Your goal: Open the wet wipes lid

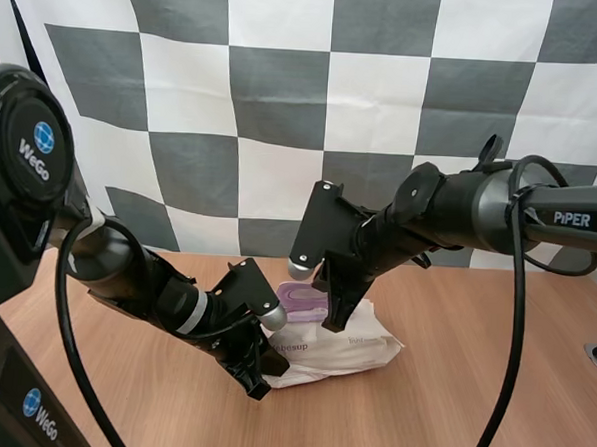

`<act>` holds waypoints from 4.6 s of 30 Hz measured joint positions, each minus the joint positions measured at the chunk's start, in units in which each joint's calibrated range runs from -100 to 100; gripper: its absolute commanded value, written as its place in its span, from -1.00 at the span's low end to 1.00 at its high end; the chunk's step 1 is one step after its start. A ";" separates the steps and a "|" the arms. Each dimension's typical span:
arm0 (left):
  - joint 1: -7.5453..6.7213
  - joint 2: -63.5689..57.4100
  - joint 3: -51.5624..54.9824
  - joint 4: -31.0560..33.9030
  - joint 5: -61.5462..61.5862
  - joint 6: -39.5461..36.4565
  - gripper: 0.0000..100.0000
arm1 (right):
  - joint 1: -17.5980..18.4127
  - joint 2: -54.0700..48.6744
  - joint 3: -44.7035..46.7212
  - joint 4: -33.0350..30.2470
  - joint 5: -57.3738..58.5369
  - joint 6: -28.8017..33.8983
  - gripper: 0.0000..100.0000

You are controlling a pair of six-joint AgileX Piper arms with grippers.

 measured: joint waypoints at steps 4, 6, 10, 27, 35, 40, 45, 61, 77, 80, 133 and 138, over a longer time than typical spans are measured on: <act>0.00 0.00 0.00 0.08 0.00 0.00 -1.00 | 0.00 1.48 -0.14 0.42 -3.28 -0.21 -1.00; 0.00 0.00 0.00 0.08 0.00 0.00 -1.00 | 0.00 2.67 -0.14 0.94 -6.49 -0.21 -1.00; 0.00 0.00 0.00 0.08 0.00 0.00 -1.00 | 0.00 5.87 -0.24 1.47 -9.92 -0.42 -1.00; 0.00 0.00 -0.02 -0.53 -0.41 0.00 -1.00 | 0.00 19.96 -0.08 5.93 -18.64 -4.91 -1.00; 0.00 0.00 -0.02 -1.18 -0.41 0.00 -1.00 | 0.00 19.83 -0.19 6.29 -19.20 -4.24 -1.00; 0.00 0.00 -0.02 -1.18 -0.41 0.00 -1.00 | 0.00 12.21 -0.06 4.90 -19.04 -1.57 -1.00; 0.00 0.00 -0.02 -1.30 1.15 0.00 -1.00 | 0.00 1.90 -0.06 -2.25 -18.04 5.15 -1.00; 0.00 -8.60 -0.02 2.46 8.17 0.00 1.00 | 0.00 -28.34 -0.06 -26.06 14.36 28.57 -1.00; 0.00 -40.49 -4.97 11.90 29.23 -7.10 0.79 | 0.00 -56.97 -0.19 -15.19 12.45 36.24 -1.00; 0.00 -46.60 -8.68 12.69 30.33 -12.49 0.16 | 0.00 -59.43 -0.19 -12.95 11.24 37.46 -1.00; -2.29 -96.11 28.58 48.74 -43.72 -75.19 -1.00 | -4.66 -72.46 48.01 -17.10 -25.79 56.91 -1.00; -2.67 -96.11 28.58 59.48 -37.76 -84.79 -1.00 | -5.87 -72.46 48.01 -23.53 -19.12 65.25 -1.00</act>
